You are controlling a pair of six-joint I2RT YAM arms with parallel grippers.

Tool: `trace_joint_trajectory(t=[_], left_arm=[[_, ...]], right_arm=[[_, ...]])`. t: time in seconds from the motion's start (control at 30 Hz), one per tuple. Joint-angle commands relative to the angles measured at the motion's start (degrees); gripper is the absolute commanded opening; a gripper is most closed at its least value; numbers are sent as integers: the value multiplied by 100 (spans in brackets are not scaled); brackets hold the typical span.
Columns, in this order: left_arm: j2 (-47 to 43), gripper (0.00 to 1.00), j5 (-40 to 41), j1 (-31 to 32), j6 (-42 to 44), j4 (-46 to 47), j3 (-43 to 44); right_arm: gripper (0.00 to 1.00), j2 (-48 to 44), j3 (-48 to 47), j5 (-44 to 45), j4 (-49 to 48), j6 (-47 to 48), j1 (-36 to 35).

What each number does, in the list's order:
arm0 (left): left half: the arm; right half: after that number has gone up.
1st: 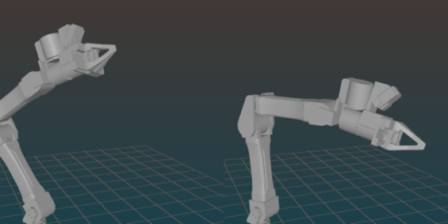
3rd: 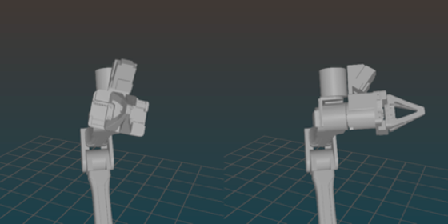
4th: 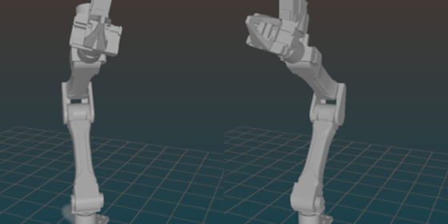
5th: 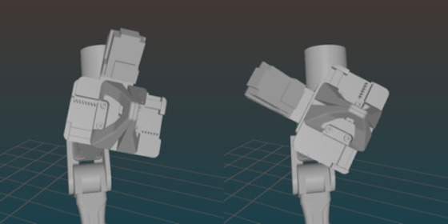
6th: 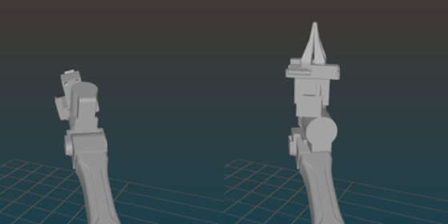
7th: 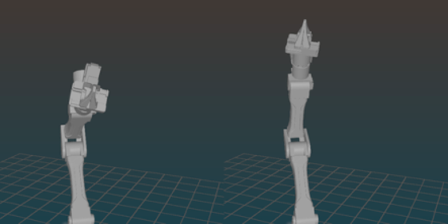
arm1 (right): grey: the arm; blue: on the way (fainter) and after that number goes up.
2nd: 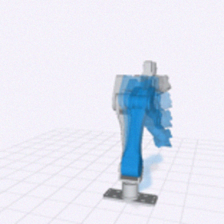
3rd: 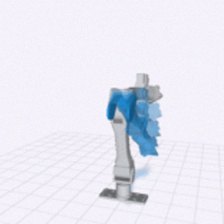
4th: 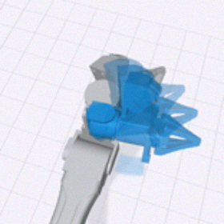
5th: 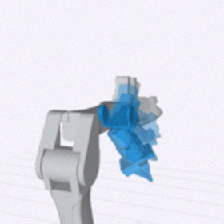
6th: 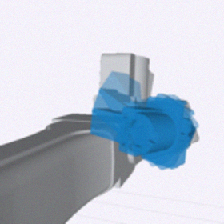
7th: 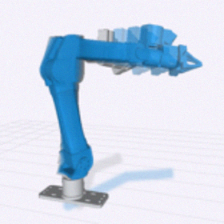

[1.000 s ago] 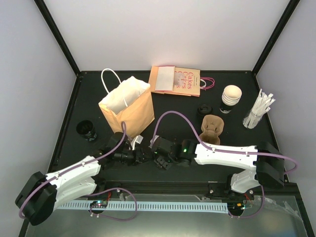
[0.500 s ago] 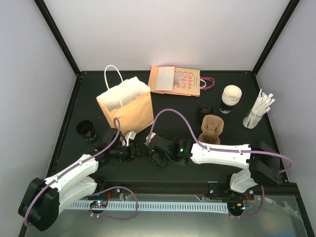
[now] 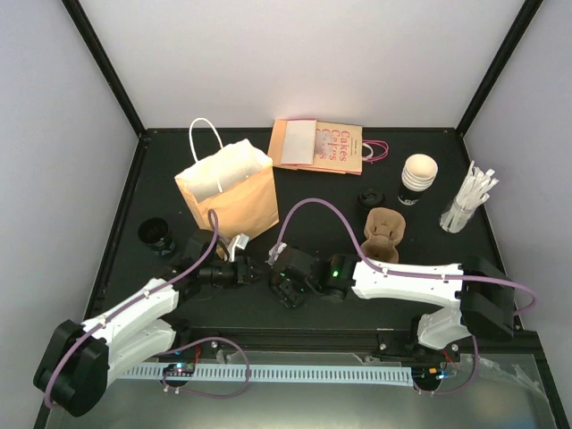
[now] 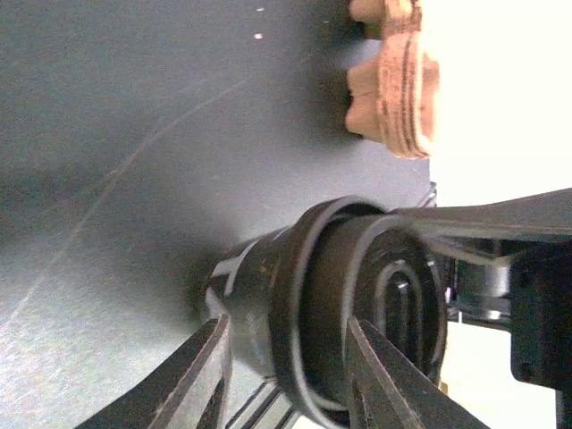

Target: Pack the takeout coffee

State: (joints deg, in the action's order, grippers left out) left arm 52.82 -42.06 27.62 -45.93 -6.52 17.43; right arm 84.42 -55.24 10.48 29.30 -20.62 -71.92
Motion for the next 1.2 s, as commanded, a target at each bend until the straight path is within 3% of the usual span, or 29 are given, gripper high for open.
trace_joint_trajectory(t=[0.0, 0.33, 0.5, 0.8, 1.0, 1.17], left_arm=[[-132, 37, -432, 18, -37, 656, 107], [-128, 38, -633, 68, -69, 755, 147], [-200, 38, -581, 56, 58, 510, 294], [-740, 43, 97, -556, 1173, -1616, 1271], [-833, 43, 14, -866, 1357, -1782, 1329], [-720, 43, -83, -897, 1357, -1619, 1242]], right_arm=[[65, 302, 590, -1100, 1461, -386, -120], [65, -113, 679, -617, 1534, -682, -120], [66, -122, 673, 115, 761, -680, -132], [65, -178, 949, 1390, -882, -370, -130], [65, 8, 1074, 2018, -1797, -170, -138], [66, 227, 1180, 2048, -2303, -157, -138]])
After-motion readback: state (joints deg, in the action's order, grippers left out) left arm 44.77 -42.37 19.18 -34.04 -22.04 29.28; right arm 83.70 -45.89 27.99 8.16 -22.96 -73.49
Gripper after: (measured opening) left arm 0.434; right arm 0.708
